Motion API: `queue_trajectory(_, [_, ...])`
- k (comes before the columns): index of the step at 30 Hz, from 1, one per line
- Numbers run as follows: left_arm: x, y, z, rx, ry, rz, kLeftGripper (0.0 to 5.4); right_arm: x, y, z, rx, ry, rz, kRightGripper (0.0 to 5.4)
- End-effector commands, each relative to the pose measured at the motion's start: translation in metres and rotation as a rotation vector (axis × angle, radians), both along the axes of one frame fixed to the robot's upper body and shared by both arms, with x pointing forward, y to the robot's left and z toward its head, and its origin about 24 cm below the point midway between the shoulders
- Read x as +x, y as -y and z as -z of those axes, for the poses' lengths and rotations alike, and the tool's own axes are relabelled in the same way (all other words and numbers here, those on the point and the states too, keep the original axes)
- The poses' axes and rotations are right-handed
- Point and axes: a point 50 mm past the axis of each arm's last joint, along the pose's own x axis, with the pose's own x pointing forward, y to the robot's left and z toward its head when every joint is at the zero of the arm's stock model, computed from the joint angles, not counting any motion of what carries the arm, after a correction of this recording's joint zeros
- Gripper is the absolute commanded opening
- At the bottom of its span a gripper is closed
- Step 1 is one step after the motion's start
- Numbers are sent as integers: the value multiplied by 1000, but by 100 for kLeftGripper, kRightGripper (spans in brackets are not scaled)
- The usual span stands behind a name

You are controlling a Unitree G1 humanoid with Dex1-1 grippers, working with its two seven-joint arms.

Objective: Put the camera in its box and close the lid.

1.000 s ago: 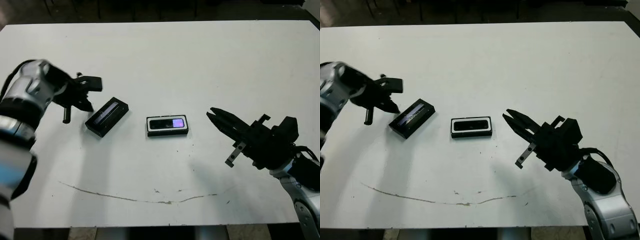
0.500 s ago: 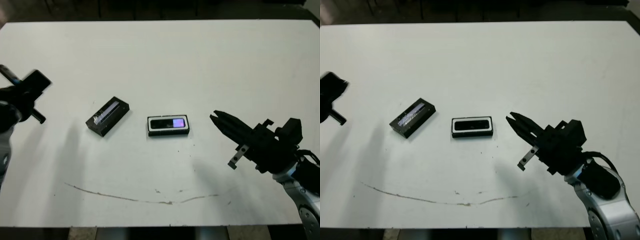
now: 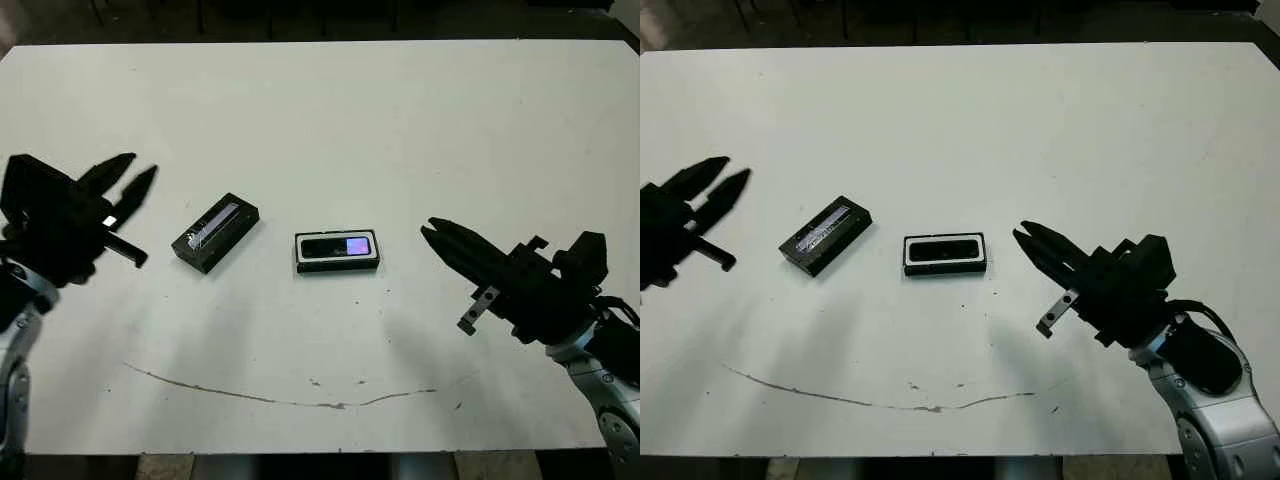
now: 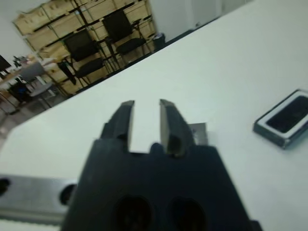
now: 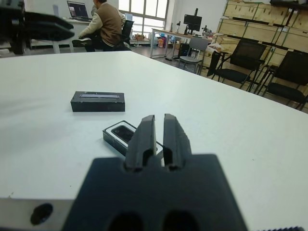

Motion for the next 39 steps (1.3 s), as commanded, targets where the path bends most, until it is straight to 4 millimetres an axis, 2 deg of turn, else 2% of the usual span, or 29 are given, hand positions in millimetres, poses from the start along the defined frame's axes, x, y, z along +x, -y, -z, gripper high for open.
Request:
queue_trajectory(1, [-1,5,17,51,-56,10,222,2,5,6,13,-28,18,0])
queue_trajectory(8, [5,13,47,83,-196,151,349,5,9,17,93,-56,4,0])
queue_trajectory(18, [17,6,62,151,-272,188,531,2,6,21,90,-58,26,0])
queue_trajectory(32, [28,-1,75,237,-243,131,537,-2,3,14,70,-83,40,0])
queue_trajectory(39, [31,-2,85,124,-344,154,537,-2,3,15,78,-102,41,0])
